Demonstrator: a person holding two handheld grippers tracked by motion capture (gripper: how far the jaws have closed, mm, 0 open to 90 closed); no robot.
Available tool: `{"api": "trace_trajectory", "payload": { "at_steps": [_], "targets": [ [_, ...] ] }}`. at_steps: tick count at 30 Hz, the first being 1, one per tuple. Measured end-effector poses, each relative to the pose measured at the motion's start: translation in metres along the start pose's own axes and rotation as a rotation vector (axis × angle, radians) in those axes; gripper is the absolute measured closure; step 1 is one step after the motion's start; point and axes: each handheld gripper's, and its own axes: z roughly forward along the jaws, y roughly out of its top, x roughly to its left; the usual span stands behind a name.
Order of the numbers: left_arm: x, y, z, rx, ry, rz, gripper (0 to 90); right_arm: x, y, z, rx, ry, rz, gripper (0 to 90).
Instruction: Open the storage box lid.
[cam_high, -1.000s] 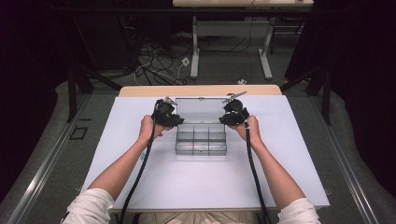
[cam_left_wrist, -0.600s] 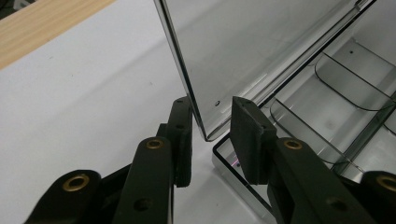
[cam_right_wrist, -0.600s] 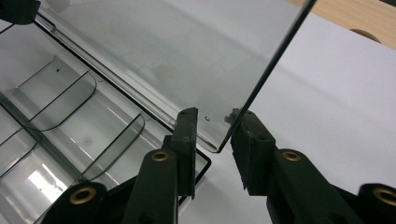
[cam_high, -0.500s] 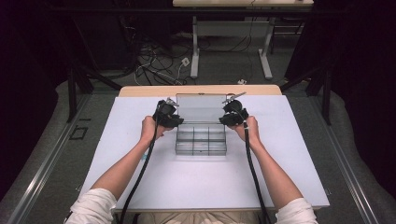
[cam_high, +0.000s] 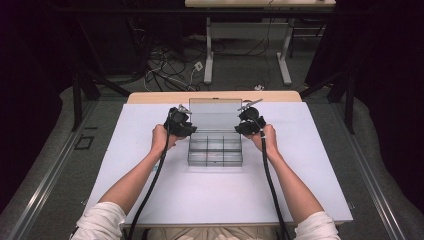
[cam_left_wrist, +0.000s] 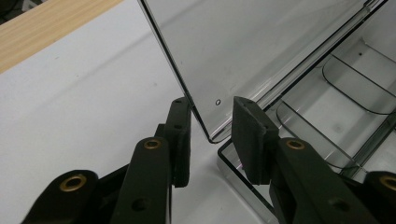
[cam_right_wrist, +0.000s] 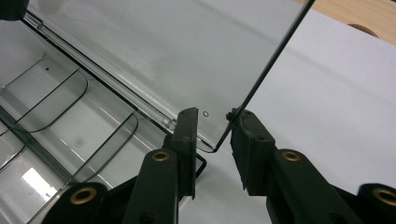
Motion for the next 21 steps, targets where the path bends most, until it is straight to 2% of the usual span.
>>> {"api": "trace_trajectory", "payload": {
  "at_steps": [11, 18, 21],
  "targets": [
    [-0.002, 0.0, 0.0, 0.007, 0.012, -0.002, 67.3, 0.0, 0.0, 0.001, 0.003, -0.004, 0.006, 71.3],
    [-0.008, 0.002, -0.001, 0.014, 0.071, 0.017, 66.1, 0.0, 0.0, 0.0, 0.005, -0.019, 0.002, 70.1],
    [-0.01, 0.002, -0.005, -0.004, 0.124, 0.018, 62.3, 0.0, -0.001, -0.001, 0.0, -0.026, 0.008, 61.3]
  ]
}}
